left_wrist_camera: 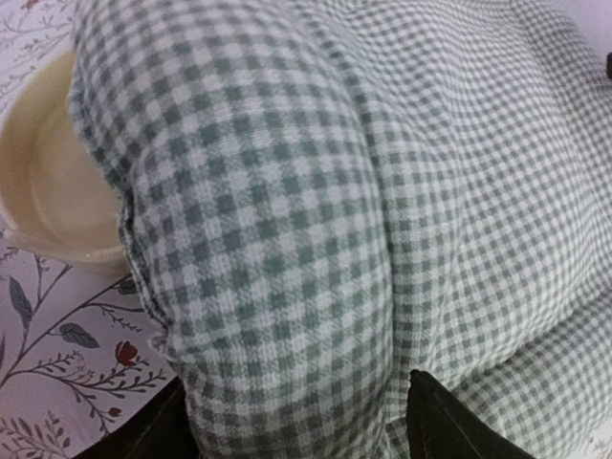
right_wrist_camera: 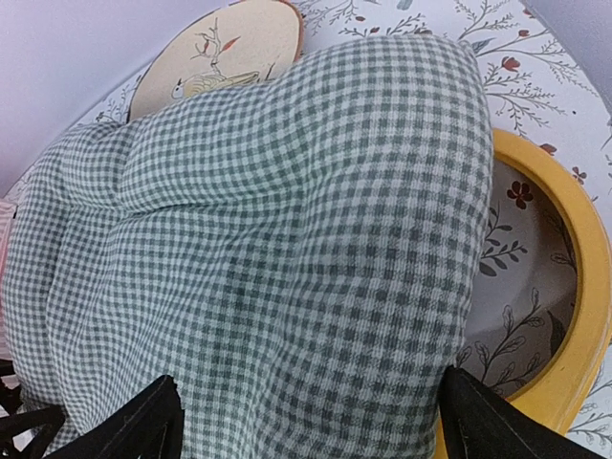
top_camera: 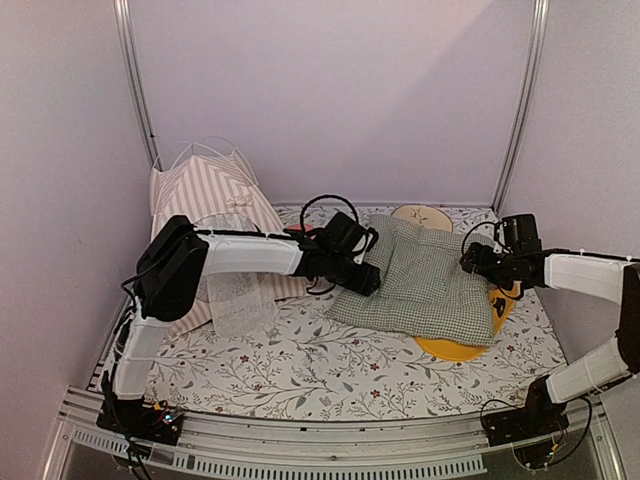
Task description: Set up the pet tent
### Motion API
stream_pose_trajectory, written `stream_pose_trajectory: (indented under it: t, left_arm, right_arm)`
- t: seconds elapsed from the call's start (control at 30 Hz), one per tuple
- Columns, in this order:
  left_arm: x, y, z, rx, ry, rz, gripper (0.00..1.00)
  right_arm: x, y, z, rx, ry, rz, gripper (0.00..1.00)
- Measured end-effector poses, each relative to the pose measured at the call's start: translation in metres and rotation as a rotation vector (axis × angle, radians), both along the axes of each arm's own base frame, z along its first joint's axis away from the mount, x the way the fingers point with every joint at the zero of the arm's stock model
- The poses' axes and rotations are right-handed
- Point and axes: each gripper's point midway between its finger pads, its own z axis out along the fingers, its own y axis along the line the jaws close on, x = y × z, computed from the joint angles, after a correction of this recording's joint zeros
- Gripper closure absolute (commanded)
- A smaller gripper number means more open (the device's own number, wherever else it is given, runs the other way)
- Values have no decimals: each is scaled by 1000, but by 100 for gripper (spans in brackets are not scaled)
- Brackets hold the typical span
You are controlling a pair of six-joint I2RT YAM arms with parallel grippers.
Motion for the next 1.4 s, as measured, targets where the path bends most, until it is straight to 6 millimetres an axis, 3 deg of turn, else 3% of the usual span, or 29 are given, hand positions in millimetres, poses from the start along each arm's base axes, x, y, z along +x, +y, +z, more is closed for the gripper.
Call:
stream_pose_trajectory:
  t: [0.07, 0.17, 0.33, 0.37, 0.5, 0.63, 0.73, 0.8, 0.93, 1.03, 1.13, 1.27, 1.4]
  left_arm:
    - [1, -4, -8, 11, 6, -10, 66]
    - [-1, -4, -13, 20, 21, -21, 98]
    - [-17, -10, 2, -3, 20, -63, 100]
    - [-23, -9, 7, -9, 19, -71, 100]
    - [-63, -11, 42, -63, 17, -122, 100]
    - [-111, -20, 76, -144, 10, -195, 90]
    - [-143, -25, 78, -168, 35, -242, 76]
    - [-164, -30, 72, -163, 53, -278, 59]
    - [-197, -37, 63, -146, 75, -332, 39]
    - [-206, -39, 62, -145, 70, -352, 29]
    - [-204, -34, 67, -145, 56, -341, 21]
    - [-198, -19, 93, -170, 16, -314, 19]
    - [-186, 4, 122, -202, -31, -254, 13]
  right_arm:
    - [7, -2, -1, -9, 7, -2, 17]
    - [18, 0, -5, -20, 29, 11, 42]
    - [24, 6, 0, -2, 40, 46, 94]
    - [25, 8, 3, 5, 38, 53, 100]
    - [27, 22, 20, 19, 29, 96, 100]
    - [25, 59, 44, 33, -10, 192, 100]
    - [18, 92, 53, 41, -23, 276, 100]
    - [12, 115, 54, 43, -21, 334, 100]
    - [3, 156, 43, 43, 7, 434, 100]
    - [0, 163, 26, 31, 50, 453, 100]
    - [1, 157, 18, 0, 68, 437, 98]
    - [3, 149, 16, -44, 67, 419, 83]
    - [3, 144, 14, -77, 68, 412, 60]
